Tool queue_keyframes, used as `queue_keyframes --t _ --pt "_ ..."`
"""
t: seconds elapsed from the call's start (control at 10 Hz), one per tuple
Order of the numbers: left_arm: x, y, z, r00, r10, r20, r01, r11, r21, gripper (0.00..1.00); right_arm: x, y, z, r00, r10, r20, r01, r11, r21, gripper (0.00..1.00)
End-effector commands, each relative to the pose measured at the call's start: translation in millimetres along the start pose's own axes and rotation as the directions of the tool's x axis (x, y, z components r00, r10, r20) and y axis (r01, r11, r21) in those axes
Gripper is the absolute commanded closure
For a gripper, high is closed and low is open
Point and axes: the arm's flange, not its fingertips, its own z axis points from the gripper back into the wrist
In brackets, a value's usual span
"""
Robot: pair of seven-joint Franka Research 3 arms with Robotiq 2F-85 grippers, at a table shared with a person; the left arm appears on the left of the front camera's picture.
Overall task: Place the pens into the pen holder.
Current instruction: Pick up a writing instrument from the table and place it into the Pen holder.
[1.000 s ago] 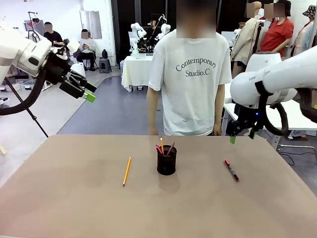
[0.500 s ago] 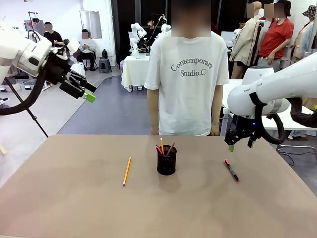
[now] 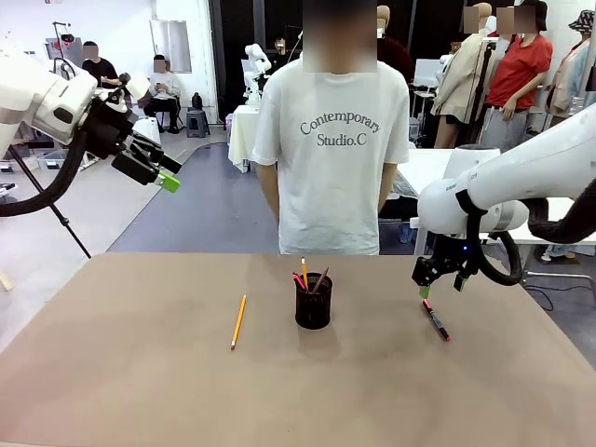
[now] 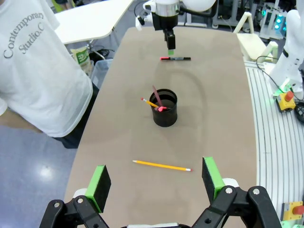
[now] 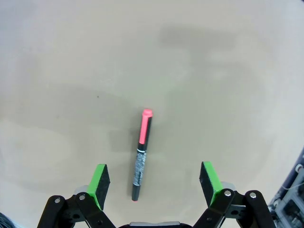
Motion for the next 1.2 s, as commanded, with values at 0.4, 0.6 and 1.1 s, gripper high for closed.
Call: queue_keyframes --t 0.4,0.6,1.1 --pt "0.4 -0.6 0.7 1.0 -0.003 -0.005 0.003 1.0 0.003 0.0 1.1 5.9 -9.2 1.0 0.01 -0.012 -0.01 1.0 0.005 0.0" --pt "0.4 -0.6 0.7 1.0 -0.003 -0.005 0.003 1.0 0.003 0.0 1.1 5.9 -9.2 1.0 0.01 -0.012 -0.01 1.0 0.005 0.0" --pt "0.4 -0.6 0.7 1.0 -0.003 -0.005 0.003 1.0 0.003 0.0 6.1 4.4 -24.6 1.0 0.015 -0.018 -0.015 1.0 -0.003 0.0"
